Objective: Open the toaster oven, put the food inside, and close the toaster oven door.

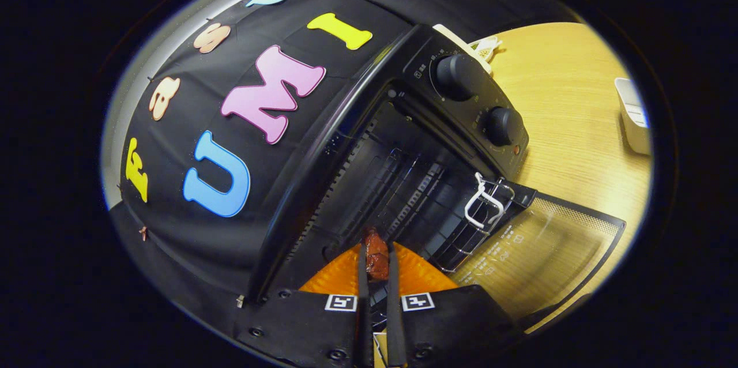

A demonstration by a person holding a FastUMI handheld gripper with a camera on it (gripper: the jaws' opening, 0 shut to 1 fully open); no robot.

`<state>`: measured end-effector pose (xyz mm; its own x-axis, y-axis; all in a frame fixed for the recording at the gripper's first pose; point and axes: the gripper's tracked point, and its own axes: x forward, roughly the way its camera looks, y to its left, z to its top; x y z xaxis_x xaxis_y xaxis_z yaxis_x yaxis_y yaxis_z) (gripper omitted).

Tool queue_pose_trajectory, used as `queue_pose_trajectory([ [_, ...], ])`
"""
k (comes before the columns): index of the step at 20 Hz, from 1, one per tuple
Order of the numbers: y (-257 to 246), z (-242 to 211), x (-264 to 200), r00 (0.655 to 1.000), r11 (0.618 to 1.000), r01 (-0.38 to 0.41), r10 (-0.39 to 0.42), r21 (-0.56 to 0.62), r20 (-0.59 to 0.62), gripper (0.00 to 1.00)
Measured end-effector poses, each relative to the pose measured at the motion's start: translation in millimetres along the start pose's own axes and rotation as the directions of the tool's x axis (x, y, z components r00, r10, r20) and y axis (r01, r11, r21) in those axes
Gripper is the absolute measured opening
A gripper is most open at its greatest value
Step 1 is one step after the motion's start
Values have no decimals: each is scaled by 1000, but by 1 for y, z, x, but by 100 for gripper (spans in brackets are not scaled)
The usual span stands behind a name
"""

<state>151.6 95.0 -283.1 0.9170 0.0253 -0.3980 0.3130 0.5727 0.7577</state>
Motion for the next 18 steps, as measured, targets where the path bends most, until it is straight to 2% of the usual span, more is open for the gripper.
queue_pose_trajectory([
  [2,1,1,0,1000,1000,8,-8,-28,-5,16],
  [5,3,6,-4,1000,988,23,-21,-150,13,20],
  [10,10,10,-12,1000,959,8,-7,-282,5,96],
  [14,16,16,-29,1000,928,-7,-1,-372,-20,98],
  [18,18,12,-56,997,871,-18,-18,-492,-69,98],
])
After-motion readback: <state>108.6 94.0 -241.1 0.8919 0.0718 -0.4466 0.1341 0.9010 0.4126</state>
